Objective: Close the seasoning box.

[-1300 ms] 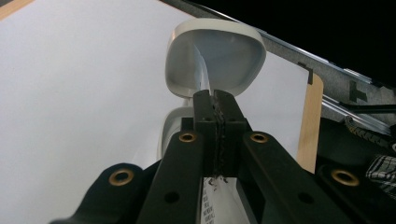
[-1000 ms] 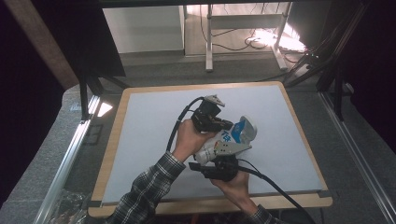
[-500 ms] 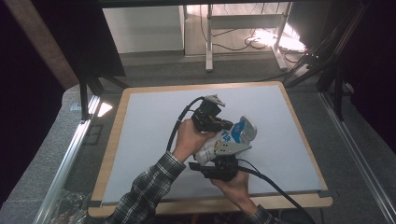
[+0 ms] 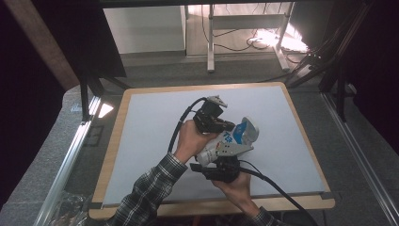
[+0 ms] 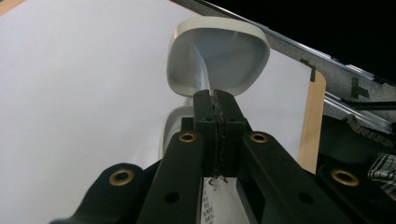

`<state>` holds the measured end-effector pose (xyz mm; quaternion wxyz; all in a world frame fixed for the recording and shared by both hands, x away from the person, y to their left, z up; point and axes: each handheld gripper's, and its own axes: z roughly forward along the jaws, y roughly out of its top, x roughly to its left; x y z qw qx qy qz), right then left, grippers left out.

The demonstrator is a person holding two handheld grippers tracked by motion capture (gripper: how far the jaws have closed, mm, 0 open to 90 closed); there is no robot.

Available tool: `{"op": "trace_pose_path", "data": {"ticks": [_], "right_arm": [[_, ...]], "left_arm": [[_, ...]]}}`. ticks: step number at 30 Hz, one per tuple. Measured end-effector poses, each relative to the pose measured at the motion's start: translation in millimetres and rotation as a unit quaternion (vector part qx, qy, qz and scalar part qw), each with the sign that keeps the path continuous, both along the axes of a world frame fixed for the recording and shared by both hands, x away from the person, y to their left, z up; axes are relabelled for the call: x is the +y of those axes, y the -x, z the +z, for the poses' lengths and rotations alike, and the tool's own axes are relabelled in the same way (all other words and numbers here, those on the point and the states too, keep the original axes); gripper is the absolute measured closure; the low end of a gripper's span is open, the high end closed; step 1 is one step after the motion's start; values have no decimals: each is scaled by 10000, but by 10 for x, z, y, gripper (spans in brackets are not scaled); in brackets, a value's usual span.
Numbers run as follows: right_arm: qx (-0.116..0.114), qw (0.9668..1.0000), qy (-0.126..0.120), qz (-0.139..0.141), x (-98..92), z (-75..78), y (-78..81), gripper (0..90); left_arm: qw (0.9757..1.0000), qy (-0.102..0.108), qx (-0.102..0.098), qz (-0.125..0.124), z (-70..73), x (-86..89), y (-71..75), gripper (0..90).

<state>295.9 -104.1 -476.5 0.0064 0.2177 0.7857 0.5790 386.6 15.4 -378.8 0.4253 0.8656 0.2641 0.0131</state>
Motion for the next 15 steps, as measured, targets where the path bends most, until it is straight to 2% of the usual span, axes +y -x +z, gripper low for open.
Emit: {"op": "trace_pose_path", "data": {"ticks": [15], "right_arm": [[-16, 10000, -9, 1, -2, 10, -3, 596]], "left_arm": [[10000, -53, 32, -2, 9, -14, -13, 891]]}}
